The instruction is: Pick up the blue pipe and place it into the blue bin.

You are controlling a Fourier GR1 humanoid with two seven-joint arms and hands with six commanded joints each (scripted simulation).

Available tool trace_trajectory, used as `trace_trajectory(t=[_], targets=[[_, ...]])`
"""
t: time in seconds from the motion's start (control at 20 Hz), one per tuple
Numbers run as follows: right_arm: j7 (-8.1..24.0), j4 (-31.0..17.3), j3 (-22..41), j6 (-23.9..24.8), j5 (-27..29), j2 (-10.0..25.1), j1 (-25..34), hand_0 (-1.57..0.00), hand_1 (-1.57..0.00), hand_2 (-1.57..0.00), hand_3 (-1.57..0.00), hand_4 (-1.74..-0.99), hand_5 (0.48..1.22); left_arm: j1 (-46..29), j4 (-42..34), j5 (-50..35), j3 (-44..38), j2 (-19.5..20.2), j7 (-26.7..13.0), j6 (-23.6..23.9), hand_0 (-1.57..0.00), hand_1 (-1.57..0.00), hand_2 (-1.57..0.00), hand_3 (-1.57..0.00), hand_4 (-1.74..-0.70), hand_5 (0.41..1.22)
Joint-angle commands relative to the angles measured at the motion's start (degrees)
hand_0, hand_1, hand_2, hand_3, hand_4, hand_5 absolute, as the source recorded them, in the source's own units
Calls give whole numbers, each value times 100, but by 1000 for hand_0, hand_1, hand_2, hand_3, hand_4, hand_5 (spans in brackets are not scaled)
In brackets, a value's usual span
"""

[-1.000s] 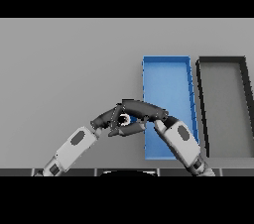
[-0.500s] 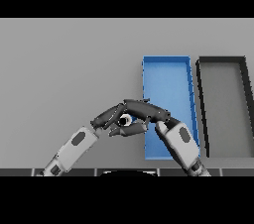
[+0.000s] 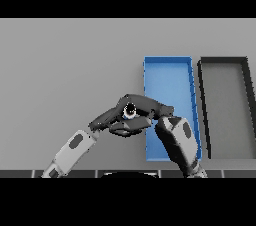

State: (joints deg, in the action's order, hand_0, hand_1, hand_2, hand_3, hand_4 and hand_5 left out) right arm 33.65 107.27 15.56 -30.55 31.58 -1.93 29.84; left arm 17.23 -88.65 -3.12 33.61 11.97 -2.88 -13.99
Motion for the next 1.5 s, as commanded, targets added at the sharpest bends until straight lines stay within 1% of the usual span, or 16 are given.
trace_trajectory(t=[0.0, 0.05, 0.1, 0.2, 0.3, 0.4, 0.55, 0.65, 0.75, 0.95, 1.0, 1.05, 1.15, 1.25, 1.4, 1.45], targets=[[113, -69, 0, 284, 280, 173, 177, -1571, -1571, -1571, -1571, -1494, 1221, 6, -23, -20, -14, 8, -28, -2, -5, -4, -4, -1, -870, 535], [105, -125, -14, 533, 576, 372, 438, -1571, -1571, -1571, -1571, -1494, 1221, 41, -69, -53, -23, -2, -88, -4, -4, -3, -3, -1, -868, 529], [103, -122, -53, 661, 712, 470, 611, -1571, -1571, -1571, -1571, -1493, 1221, -6, -65, -61, 23, -54, -139, 1, -3, -2, -2, 0, -865, 523], [98, -123, -116, 1123, 1082, 854, 1083, -1571, -1571, -1571, -1571, -1492, 1221, -29, -80, -39, 3, -9, -177, 25, -1, -1, -1, 0, -865, 509], [62, -169, -359, 1260, 1297, 990, 1614, -1571, -1571, -1571, -1571, -1494, 1221, 30, -48, -41, -11, -13, -172, 2, -1, 0, 0, 0, -863, 498], [-166, -408, -617, 1167, 1241, 1163, 2116, -1571, -1571, -1571, -1571, -1495, 1221, -3, -83, -44, -7, 21, -97, -17, 0, 0, 0, 1, -867, 486], [-300, -935, -1094, 1514, 1112, 1384, 2721, -1571, -1571, -1571, -1571, -1496, 1221, -32, -79, -13, 29, 18, -124, -22, 1, 1, 1, 1, -864, 483], [-395, -1239, -1306, 1655, 788, 1562, 2869, -1571, -1571, -1571, -1571, -1498, 1221, -21, -154, -42, -9, 40, -220, 18, 1, 1, 1, 1, -856, 484], [-421, -1753, -1546, 1609, 453, 1797, 2955, -1571, -1571, -1571, -1571, -1498, 1221, -49, -153, 2, -2, 56, -236, 47, 1, 1, 1, 1, -844, 481], [-340, -2501, -2013, 1554, 97, 2117, 2553, -1571, -1571, -1571, -1571, -1499, 1221, -91, -200, 130, 2, 77, -248, 176, 1, 1, 1, 1, -827, 467], [-247, -2679, -2089, 1625, 4, 2111, 2495, -1571, -1571, -1571, -1571, -1499, 1221, -76, -190, 73, -49, 137, -255, 121, 1, 1, 1, 1, -829, 465], [-287, -2759, -2135, 1646, -150, 2121, 2281, -1571, -1571, -1571, -1571, -1499, 1221, -100, -222, 106, -23, 154, -235, 125, 1, 1, 1, 1, -827, 463], [-228, -2889, -2262, 1664, -260, 2142, 1995, -1571, -1571, -1571, -1571, -1499, 1221, -69, -208, 134, -27, 156, -258, 137, 1, 1, 1, 1, -824, 462], [7, -2808, -2302, 1703, -358, 2152, 1571, -1571, -1571, -1571, -1571, -1499, 1221, -148, -318, 109, -2, 160, -217, 141, 1, 1, 1, 1, -828, 463], [129, -2749, -2279, 1897, -716, 2019, 908, -1571, -1571, -1571, -1571, -1499, 1221, -124, -327, 45, -38, 212, -276, 81, 1, 1, 1, 1, -825, 468], [128, -2829, -2186, 2072, -670, 2134, 712, -1571, -1571, -1571, -1571, -1499, 1221, -97, -298, 49, -31, 170, -299, 93, 1, 1, 1, 1, -828, 469]])
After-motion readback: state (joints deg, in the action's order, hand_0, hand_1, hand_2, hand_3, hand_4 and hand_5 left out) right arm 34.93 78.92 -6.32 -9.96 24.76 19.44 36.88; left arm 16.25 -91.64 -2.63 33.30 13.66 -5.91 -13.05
